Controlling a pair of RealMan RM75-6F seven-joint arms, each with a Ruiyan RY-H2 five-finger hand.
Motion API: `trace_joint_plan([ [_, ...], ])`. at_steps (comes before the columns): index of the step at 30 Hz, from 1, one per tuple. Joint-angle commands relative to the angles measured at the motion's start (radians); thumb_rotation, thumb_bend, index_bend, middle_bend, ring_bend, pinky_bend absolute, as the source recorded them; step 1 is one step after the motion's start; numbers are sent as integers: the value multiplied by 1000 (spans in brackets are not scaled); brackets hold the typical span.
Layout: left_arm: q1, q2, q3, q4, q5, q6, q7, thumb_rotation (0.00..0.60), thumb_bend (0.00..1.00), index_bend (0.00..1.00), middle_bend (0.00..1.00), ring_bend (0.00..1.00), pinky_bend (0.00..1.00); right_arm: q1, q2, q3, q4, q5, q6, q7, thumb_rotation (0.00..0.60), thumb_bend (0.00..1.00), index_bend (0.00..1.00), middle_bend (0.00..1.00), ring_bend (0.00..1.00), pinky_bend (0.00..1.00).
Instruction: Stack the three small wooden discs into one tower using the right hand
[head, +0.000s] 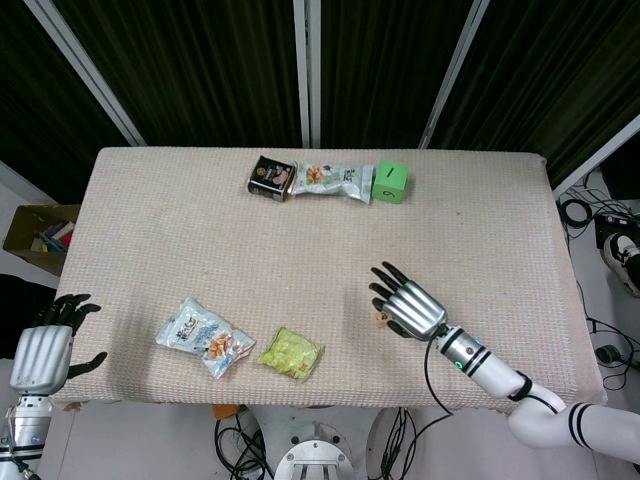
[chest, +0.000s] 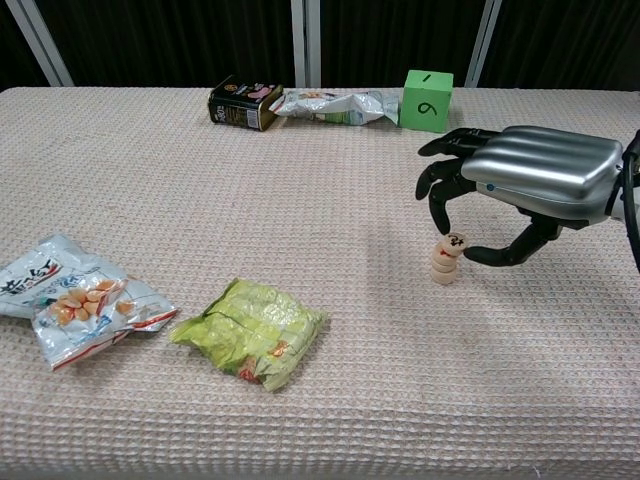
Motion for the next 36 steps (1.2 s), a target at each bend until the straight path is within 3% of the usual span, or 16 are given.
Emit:
trace_joint_plan([
  [1, 0, 0, -1, 0, -1, 0, 0, 600, 95, 298, 196, 144, 218, 1, -1, 1, 1, 1, -1, -2, 600, 364, 501, 224, 0, 0],
  [10, 0, -1, -1, 1, -3, -2, -1, 600, 95, 298, 196, 144, 218, 1, -2, 0, 0, 3, -2, -9, 600, 342, 472, 218, 0, 0],
  [26, 0, -3, 0, 5, -2, -3, -5, 600, 95, 298, 196, 144, 213, -4, -10, -4, 1, -3, 11, -10, 600, 219, 430, 207, 0, 0],
  [31, -2, -3, -2, 6, -1, -2, -6, 600, 96, 298, 196, 144, 213, -26, 9, -2, -21, -13, 62, -3, 600, 211, 424, 204, 0, 0],
  [36, -9, -5, -6, 8, 3, -7, -10, 600, 96, 298, 196, 144, 213, -105, 91, 7, -77, 24, 172, -2, 600, 222, 373, 200, 0, 0],
])
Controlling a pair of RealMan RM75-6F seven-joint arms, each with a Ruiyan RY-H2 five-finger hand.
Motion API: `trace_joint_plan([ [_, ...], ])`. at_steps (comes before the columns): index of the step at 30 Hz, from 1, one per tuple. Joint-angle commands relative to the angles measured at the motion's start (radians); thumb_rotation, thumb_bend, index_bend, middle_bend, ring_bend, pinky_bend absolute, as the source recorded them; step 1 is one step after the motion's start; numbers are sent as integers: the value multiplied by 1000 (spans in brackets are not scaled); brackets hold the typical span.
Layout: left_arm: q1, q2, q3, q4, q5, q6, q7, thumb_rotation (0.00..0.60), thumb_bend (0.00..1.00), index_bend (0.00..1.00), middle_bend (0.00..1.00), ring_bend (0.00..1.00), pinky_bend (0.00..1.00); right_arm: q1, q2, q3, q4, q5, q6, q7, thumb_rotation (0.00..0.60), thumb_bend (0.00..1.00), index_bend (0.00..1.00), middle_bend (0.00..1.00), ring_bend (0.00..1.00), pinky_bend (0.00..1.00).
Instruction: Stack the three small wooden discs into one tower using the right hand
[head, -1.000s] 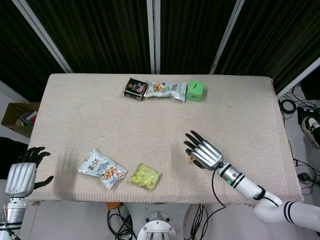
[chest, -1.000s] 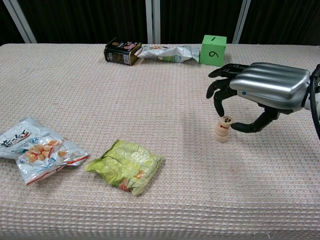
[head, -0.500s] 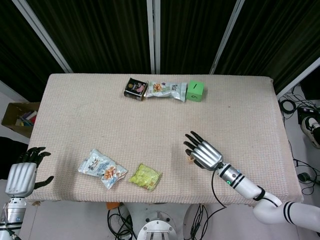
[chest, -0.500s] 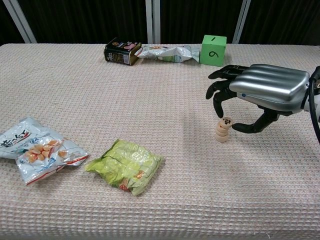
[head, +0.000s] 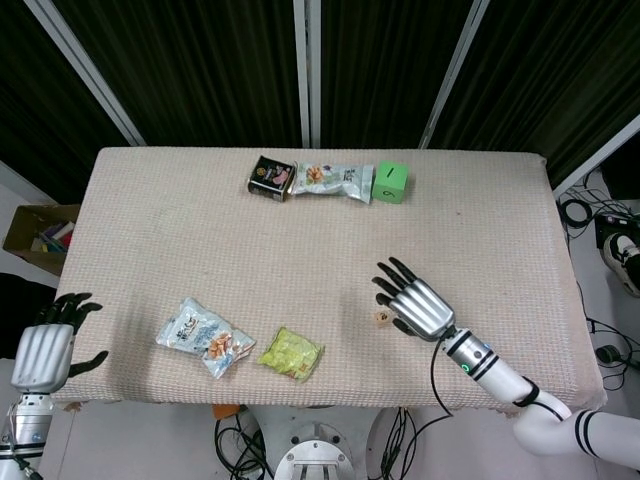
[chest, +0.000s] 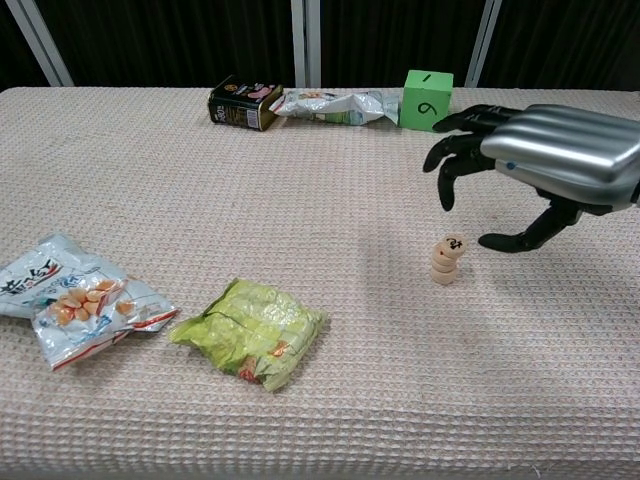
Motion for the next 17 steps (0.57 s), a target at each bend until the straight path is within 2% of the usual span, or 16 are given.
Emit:
trace_joint_plan([
  [1, -5, -1, -3, 2, 3, -2, -2, 600, 96, 298, 196, 144, 213, -78, 86, 6, -57, 50, 86, -13, 600, 228, 340, 194, 0, 0],
  [7, -15, -7, -7, 3, 11, -6, -1, 600, 96, 298, 196, 144, 213, -211, 224, -5, -168, 154, 202, -64, 600, 259, 111, 125, 0, 0],
  [9, -19, -10, -9, 2, 14, -7, 2, 600, 95, 298, 196, 144, 213, -270, 253, -13, -186, 169, 271, -48, 600, 262, 68, 109, 0, 0],
  [13, -28, -14, -14, -4, 18, -10, 13, 600, 96, 298, 196, 144, 210, -396, 269, -39, -169, 173, 412, 24, 600, 266, 37, 88, 0, 0],
  [17, -28, -17, -16, -9, 24, 0, 19, 600, 95, 298, 196, 144, 209, -484, 252, -58, -125, 168, 495, 100, 600, 271, 30, 82, 0, 0],
])
